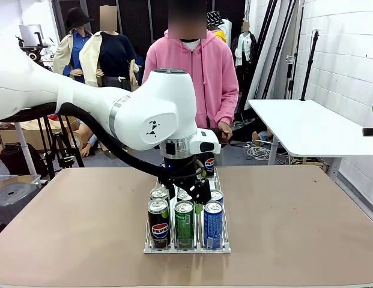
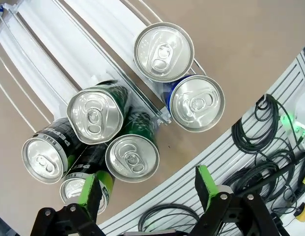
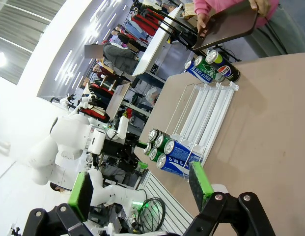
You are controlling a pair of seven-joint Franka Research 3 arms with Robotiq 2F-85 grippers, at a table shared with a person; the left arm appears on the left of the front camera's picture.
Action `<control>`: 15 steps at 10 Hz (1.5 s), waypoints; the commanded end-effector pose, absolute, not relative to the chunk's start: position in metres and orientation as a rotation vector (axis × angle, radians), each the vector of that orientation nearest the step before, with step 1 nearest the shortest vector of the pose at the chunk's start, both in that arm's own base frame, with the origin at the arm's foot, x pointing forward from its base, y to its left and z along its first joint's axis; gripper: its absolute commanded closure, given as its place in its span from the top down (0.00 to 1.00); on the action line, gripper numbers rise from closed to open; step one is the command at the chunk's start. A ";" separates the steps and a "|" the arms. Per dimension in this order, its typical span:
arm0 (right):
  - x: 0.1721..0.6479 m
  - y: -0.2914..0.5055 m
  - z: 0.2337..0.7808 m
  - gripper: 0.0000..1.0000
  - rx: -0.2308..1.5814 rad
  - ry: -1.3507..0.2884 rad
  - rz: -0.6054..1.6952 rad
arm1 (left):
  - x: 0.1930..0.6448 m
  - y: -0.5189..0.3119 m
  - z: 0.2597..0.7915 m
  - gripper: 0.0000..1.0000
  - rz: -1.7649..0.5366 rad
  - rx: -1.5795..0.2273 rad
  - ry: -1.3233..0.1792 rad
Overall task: Retrieve and hand over the desired beverage to the person.
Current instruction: Pick up a can of the same type that the person held from the Automatic Can Dispenser.
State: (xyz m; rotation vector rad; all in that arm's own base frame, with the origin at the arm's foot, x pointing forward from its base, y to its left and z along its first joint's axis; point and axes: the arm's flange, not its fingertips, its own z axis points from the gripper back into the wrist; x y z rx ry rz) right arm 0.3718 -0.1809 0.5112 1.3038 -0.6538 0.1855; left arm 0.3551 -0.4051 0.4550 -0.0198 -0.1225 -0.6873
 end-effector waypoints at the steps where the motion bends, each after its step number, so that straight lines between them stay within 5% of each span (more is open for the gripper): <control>1: 0.371 -0.181 0.511 1.00 1.317 -0.658 0.194 | 0.361 -0.413 0.452 1.00 -0.642 0.014 -0.141; 15: 0.371 -0.181 0.511 1.00 1.317 -0.658 0.194 | 0.374 -0.418 0.417 1.00 -0.585 0.029 -0.111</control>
